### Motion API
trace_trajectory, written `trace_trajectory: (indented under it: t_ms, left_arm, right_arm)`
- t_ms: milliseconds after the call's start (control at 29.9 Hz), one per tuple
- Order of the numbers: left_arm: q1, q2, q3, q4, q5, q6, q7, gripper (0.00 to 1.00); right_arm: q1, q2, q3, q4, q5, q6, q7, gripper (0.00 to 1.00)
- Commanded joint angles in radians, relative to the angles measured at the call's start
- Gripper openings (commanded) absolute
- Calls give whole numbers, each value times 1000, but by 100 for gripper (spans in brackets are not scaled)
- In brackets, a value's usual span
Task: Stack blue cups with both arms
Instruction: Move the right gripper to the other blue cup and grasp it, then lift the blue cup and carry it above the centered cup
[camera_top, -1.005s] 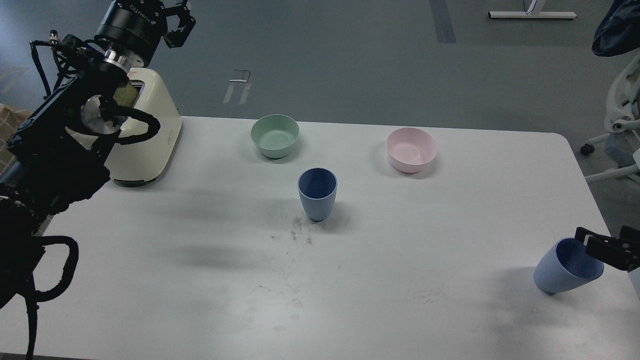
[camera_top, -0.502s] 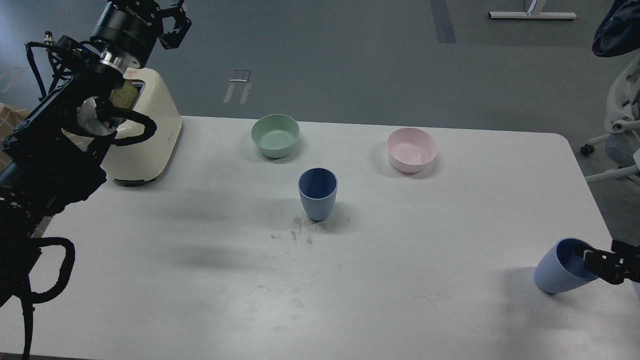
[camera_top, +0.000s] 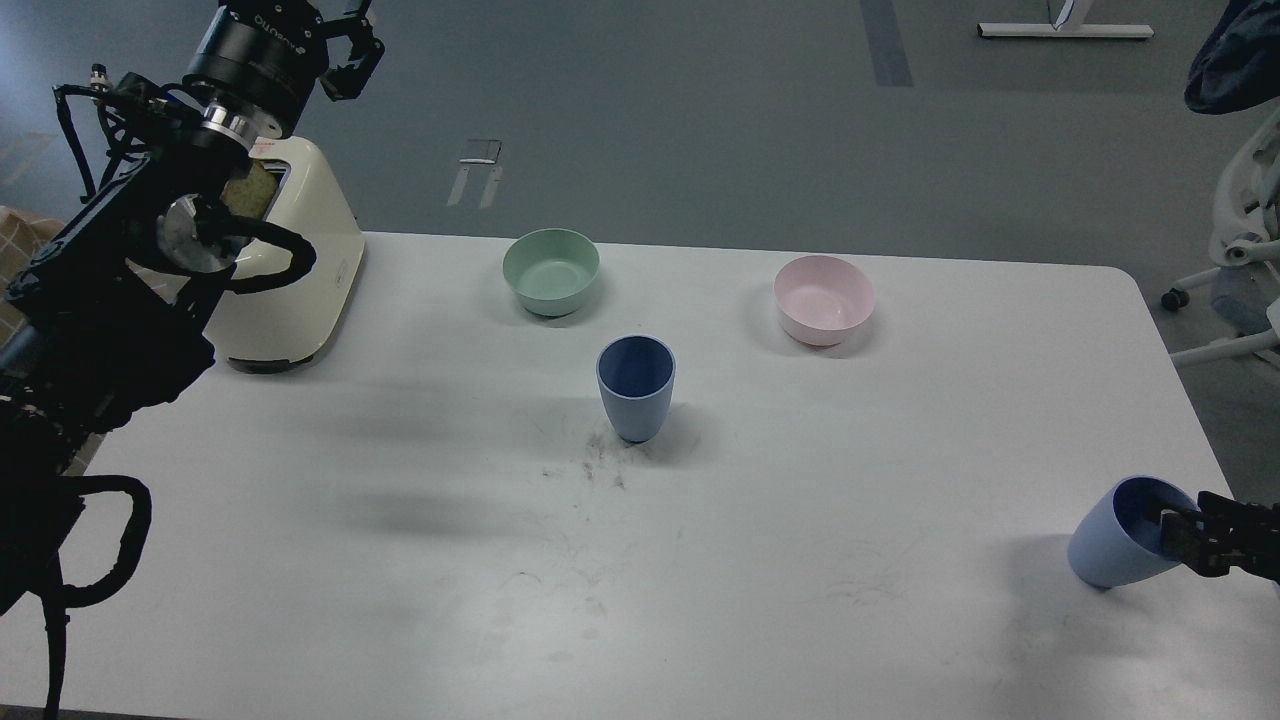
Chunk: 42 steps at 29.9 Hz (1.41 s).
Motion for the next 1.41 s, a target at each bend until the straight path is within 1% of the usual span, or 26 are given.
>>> trace_trajectory:
  t_ms: [0,67,100,335,368,435,469,536,904,971,1072,1139,1172,1239,1273,1340,1373]
  left_arm:
    - [-3,11,2,0,3,-7,-2,98]
    - [-7,22,2,2,3,-7,-2,98]
    - [-7,24,2,0,3,-9,0,98]
    - [-7,22,2,0,3,-6,1,98]
    - [-7,22,2,0,3,-3,1,98]
    - [-7,22,2,0,3,0,1,98]
    - [-7,22,2,0,3,0,1,98]
    - [-7,24,2,0,3,0,1,98]
    - [-8,27,-1,0,1,-1,-2,98]
    - [-8,27,-1,0,1,0,-2,98]
    - [-10,25,-2,0,1,0,0,98]
    - [-14,28,-1,0,1,-4,4,98]
    - [-19,30,1,0,3,-6,6,98]
    - [-30,43,2,0,3,-12,9,98]
    - [-30,43,2,0,3,-12,9,98]
    - [-30,48,-2,0,1,-14,1,98]
    - [-30,48,-2,0,-3,-12,0,98]
  right_arm:
    - [1,7,-1,-2,0,0,0,39]
    - [1,7,-3,-3,0,0,0,30]
    - [-1,7,-3,-5,0,0,0,29]
    - [-4,7,-3,-6,0,0,0,28]
    - [-4,7,-3,-5,0,0,0,26]
    - [-4,6,-3,-5,0,0,0,18]
    - [-4,6,-2,-5,2,0,2,9]
    - [1,6,-1,-5,2,0,3,0]
    - [21,27,32,2,20,-1,28,0]
    - [69,26,57,3,44,0,31,0]
    - [203,16,61,23,64,0,32,0]
    - [347,10,55,44,71,0,32,0]
    - [387,7,52,45,71,0,32,0]
    - [569,19,-21,38,80,0,32,0]
    - [570,19,-21,38,80,0,32,0]
    - [764,62,-174,20,86,0,29,0]
    - [815,85,-220,14,83,0,23,0]
